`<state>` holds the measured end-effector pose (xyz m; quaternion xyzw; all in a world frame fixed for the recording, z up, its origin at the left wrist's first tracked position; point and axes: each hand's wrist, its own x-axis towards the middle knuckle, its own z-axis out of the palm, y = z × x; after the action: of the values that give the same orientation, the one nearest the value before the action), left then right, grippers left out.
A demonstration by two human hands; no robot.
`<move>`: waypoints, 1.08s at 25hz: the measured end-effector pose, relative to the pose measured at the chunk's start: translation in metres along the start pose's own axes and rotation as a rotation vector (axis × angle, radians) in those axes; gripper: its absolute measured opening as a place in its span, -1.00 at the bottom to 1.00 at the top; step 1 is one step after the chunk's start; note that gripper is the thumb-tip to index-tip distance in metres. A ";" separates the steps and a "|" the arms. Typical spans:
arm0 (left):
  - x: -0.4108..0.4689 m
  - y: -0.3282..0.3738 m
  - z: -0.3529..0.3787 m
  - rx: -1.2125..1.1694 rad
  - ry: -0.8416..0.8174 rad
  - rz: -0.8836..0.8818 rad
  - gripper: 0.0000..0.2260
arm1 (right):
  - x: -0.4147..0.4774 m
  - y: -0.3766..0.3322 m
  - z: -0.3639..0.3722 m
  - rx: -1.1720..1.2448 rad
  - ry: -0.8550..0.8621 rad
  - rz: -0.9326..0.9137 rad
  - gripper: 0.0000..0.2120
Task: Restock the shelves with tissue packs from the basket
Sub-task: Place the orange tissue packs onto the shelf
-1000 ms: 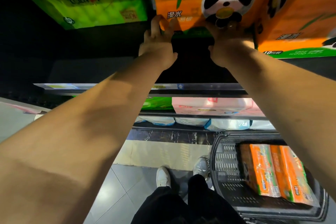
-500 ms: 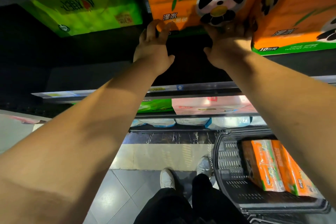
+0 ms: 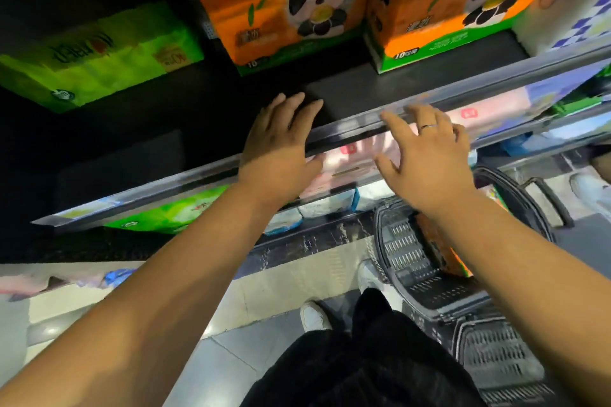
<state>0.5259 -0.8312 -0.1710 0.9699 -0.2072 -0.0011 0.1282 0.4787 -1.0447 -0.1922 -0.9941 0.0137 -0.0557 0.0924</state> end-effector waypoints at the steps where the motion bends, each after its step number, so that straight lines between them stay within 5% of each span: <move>1: -0.007 0.009 0.003 -0.011 0.002 0.047 -0.36 | -0.018 0.005 -0.001 0.005 0.009 0.033 -0.44; 13: -0.054 0.129 0.077 -0.057 -0.174 0.509 -0.29 | -0.194 0.073 0.004 0.079 -0.112 0.551 -0.36; 27: 0.032 0.256 0.253 0.146 -0.651 0.640 -0.26 | -0.219 0.240 0.108 0.184 -0.448 0.846 -0.28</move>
<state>0.4384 -1.1319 -0.3502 0.8128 -0.5251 -0.2515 -0.0184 0.2689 -1.2521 -0.3655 -0.8765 0.3914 0.2013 0.1950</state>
